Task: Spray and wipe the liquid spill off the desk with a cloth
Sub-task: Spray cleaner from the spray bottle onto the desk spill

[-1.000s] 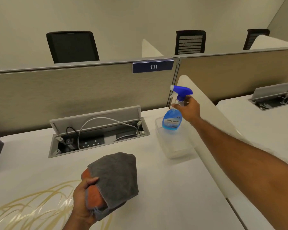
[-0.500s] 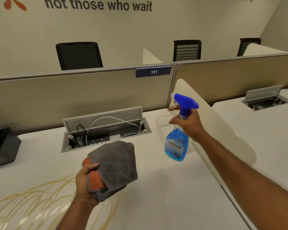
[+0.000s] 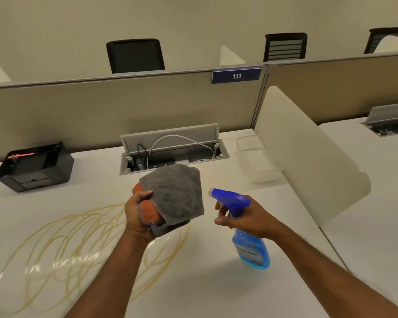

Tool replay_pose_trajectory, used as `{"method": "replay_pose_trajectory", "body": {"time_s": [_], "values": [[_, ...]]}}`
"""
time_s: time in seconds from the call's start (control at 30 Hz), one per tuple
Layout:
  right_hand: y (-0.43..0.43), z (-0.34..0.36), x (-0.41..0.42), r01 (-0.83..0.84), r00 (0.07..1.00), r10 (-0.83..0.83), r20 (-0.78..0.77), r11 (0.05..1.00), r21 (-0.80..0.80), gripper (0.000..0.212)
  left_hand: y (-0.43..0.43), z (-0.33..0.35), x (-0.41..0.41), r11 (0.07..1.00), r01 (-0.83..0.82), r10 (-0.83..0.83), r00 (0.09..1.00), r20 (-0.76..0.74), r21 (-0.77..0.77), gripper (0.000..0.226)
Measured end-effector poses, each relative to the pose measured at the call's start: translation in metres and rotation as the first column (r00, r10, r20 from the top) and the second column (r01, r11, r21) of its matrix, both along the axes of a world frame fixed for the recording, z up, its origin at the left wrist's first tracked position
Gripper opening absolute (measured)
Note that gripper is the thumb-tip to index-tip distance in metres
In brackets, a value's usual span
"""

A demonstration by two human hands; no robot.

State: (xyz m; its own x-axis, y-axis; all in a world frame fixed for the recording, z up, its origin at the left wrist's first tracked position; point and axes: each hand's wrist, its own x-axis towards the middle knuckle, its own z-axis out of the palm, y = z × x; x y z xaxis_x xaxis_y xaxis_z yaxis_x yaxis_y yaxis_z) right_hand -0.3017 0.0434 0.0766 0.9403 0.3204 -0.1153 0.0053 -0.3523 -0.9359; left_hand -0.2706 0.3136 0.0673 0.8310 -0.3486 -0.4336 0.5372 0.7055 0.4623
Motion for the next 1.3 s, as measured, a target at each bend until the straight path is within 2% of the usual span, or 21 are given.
{"method": "replay_pose_trajectory", "body": {"time_s": [0.1, 0.23, 0.4, 0.63, 0.8, 0.97, 1.1, 1.3], "values": [[0.013, -0.006, -0.011, 0.043, 0.996, -0.041, 0.074, 0.999, -0.026, 0.031, 0.001, 0.003, -0.008, 1.000, 0.028, -0.028, 1.000, -0.006, 0.011, 0.078], [0.020, -0.009, -0.019, 0.105, 0.992, -0.103, 0.077, 0.994, -0.023, 0.040, 0.005, 0.003, -0.015, 0.998, 0.035, -0.034, 0.999, -0.015, 0.047, 0.074], [0.025, -0.007, -0.026, 0.027, 0.996, -0.027, 0.085, 1.000, 0.000, 0.025, 0.009, 0.005, -0.019, 0.996, 0.040, -0.038, 0.999, -0.028, 0.074, 0.078], [0.028, 0.000, -0.034, 0.002, 0.997, -0.001, 0.073, 1.000, -0.017, 0.020, 0.010, 0.006, -0.019, 0.997, 0.056, -0.055, 0.998, -0.013, 0.053, 0.079], [0.026, -0.002, -0.038, 0.014, 0.996, -0.010, 0.089, 0.999, -0.046, 0.023, 0.012, 0.006, -0.017, 0.997, 0.065, -0.066, 0.997, 0.026, 0.032, 0.079], [0.018, 0.001, -0.038, 0.060, 0.996, -0.065, 0.063, 0.996, 0.070, 0.031, 0.015, 0.004, -0.016, 0.997, 0.068, -0.069, 0.997, 0.042, 0.025, 0.091], [0.008, 0.001, -0.037, 0.085, 0.995, -0.088, 0.047, 0.995, 0.055, 0.025, 0.016, 0.002, -0.015, 0.997, 0.080, -0.080, 0.996, 0.047, 0.006, 0.070], [-0.007, -0.004, -0.038, 0.127, 0.990, -0.129, 0.051, 0.991, 0.036, 0.029, 0.017, 0.002, -0.013, 0.999, 0.045, -0.045, 0.999, 0.014, 0.031, 0.086]]}}
